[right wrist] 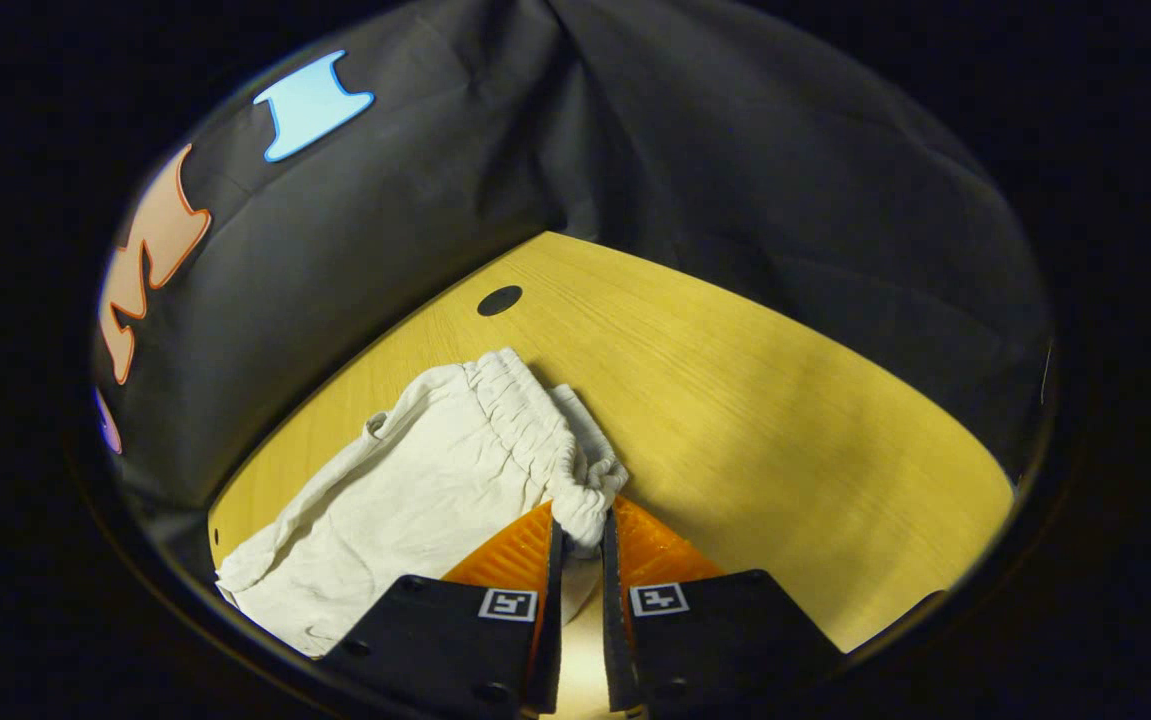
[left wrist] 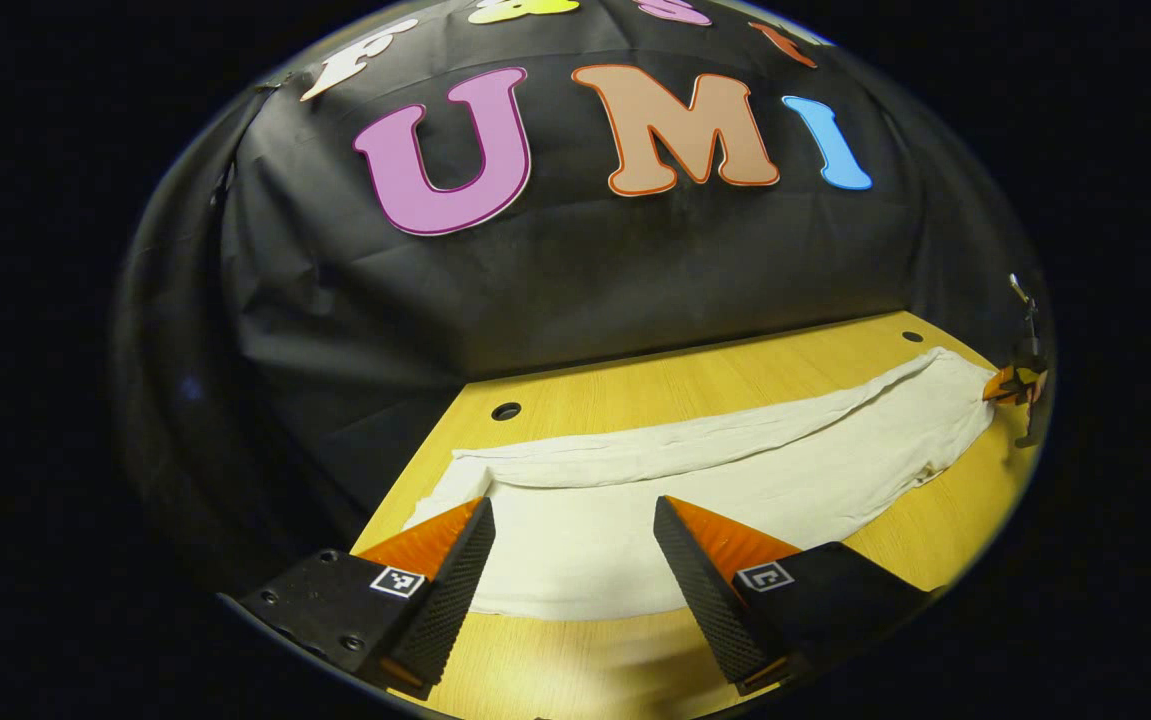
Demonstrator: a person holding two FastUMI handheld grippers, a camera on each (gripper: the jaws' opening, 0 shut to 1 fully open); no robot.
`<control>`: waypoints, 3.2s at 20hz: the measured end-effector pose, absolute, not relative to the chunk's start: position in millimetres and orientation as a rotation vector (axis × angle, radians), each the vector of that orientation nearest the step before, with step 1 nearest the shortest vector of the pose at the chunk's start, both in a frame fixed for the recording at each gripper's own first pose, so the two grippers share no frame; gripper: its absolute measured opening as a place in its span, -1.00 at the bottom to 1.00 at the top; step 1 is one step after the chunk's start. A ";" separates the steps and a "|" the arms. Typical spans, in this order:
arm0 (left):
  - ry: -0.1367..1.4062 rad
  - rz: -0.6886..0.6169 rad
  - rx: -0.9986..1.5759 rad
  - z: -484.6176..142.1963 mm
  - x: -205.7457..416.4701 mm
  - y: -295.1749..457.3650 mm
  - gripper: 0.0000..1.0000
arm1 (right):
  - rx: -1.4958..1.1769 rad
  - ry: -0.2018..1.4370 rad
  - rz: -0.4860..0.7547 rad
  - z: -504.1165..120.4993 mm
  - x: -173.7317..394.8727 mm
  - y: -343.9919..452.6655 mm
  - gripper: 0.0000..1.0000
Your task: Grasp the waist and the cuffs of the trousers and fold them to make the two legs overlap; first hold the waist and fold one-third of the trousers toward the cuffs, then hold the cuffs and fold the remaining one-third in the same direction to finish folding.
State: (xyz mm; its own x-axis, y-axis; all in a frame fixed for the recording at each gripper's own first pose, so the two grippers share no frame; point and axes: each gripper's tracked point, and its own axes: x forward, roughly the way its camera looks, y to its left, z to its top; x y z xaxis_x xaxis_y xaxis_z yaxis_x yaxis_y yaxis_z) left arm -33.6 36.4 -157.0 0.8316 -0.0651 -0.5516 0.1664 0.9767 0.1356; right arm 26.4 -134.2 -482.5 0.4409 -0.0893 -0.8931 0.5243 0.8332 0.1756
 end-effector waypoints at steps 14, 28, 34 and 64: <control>0.577 -0.129 0.156 -158.5 -28.3 31.6 0.93 | 0.494 0.857 -0.255 -394.4 78.5 -116.6 -0.55; 0.604 -0.027 0.077 -166.8 -44.3 90.3 0.94 | 0.508 0.744 0.054 -301.4 120.5 35.0 -0.61; 0.607 0.030 0.066 -166.3 -56.7 123.3 0.94 | 0.467 0.747 0.200 -289.8 116.7 113.3 -0.61; 0.729 0.061 -0.108 -248.7 -32.9 198.5 0.93 | 0.116 0.970 0.627 -350.2 27.9 236.7 0.93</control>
State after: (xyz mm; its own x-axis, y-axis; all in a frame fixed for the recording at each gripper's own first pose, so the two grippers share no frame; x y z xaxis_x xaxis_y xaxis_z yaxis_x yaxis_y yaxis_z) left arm -32.9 198.5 -248.7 0.7446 0.0186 -0.6673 -0.0934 0.9927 -0.0766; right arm 27.9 236.7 -350.2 0.4043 0.5456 -0.7341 -0.4455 0.8184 0.3629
